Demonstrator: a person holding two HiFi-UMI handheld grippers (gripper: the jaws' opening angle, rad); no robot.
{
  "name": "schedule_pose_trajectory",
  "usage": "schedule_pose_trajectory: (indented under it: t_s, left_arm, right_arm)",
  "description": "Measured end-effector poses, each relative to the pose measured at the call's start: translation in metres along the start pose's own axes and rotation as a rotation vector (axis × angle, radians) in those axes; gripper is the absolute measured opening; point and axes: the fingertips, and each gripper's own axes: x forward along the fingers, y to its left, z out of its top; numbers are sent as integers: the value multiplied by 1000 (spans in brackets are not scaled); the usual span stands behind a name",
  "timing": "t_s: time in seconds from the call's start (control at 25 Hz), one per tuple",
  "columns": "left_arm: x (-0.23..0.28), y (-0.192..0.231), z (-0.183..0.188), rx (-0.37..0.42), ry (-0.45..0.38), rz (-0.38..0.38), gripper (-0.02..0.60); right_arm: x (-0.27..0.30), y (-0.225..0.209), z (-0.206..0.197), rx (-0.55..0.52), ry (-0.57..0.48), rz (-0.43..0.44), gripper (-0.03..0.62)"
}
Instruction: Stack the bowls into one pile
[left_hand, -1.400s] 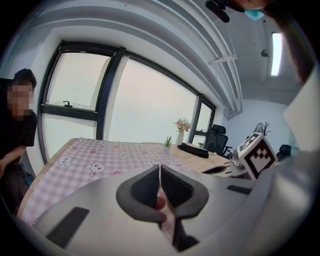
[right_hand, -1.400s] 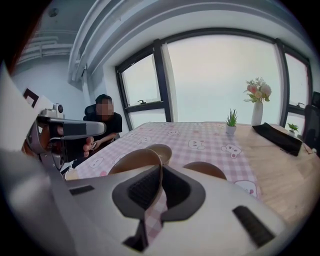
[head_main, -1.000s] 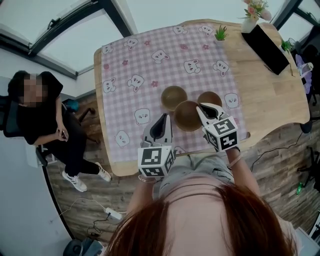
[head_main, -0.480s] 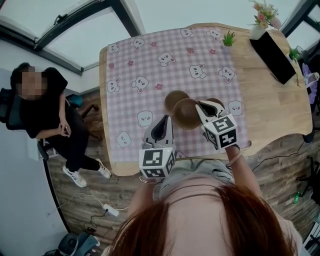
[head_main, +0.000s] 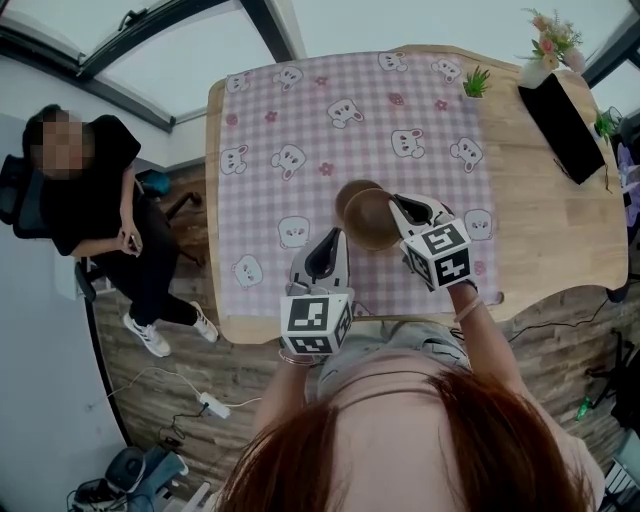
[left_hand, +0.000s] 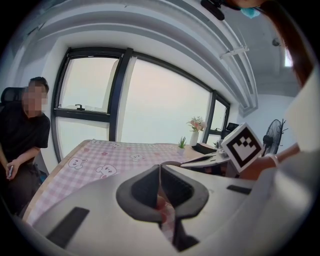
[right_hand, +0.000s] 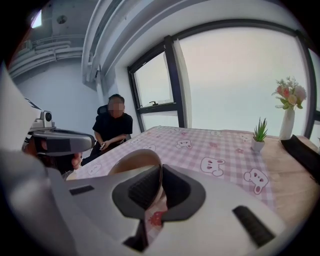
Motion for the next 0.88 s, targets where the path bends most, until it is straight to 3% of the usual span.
schedule_pose_trajectory:
  t_s: [0.88]
  left_arm:
    - [16, 14, -11, -46, 33, 64, 15]
  right_arm:
    - [59, -10, -17, 24, 93, 60, 15]
